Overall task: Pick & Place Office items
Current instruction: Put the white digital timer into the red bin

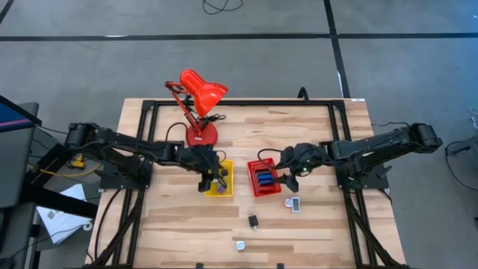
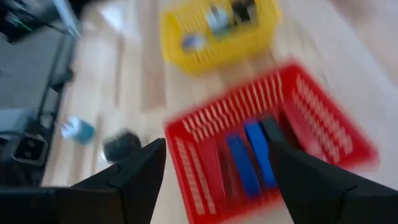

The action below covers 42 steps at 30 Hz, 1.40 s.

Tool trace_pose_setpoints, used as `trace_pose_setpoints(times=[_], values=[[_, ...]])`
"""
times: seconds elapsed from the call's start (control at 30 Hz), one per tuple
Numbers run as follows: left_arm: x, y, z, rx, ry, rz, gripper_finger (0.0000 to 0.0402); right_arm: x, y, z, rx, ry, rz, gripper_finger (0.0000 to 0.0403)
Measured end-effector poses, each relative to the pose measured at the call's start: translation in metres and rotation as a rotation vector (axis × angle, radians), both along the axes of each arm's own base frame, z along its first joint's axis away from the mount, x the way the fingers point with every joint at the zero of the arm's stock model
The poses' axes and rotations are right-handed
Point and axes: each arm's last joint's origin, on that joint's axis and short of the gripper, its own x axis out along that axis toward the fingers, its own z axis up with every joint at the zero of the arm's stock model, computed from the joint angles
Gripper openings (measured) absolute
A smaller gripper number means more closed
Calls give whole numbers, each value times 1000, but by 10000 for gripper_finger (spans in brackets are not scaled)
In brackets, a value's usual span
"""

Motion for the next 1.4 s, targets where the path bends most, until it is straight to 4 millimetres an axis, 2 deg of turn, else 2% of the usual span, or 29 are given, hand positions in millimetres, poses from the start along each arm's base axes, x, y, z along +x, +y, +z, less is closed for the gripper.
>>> trace_pose_setpoints(times=[0.1,0.23,0.43,0.6,0.73,1.0,1.4], values=[[4,-2,4,-4,-63,-23,201,-7,1,-8,35,119,-41,276],[5,-6,2,17,-158,-65,249,-17,12,-14,25,218,-107,276],[7,-8,3,27,-323,-77,292,-31,40,-19,247,351,-272,276],[6,-8,5,84,-403,-111,298,-44,69,-29,337,474,-379,276],[6,-8,5,87,-411,-113,299,-49,81,-36,344,480,-492,276],[6,-8,6,87,-414,-112,297,-55,90,-55,351,581,-672,276],[6,-8,5,87,-413,-113,297,-44,99,-77,338,604,-705,276]])
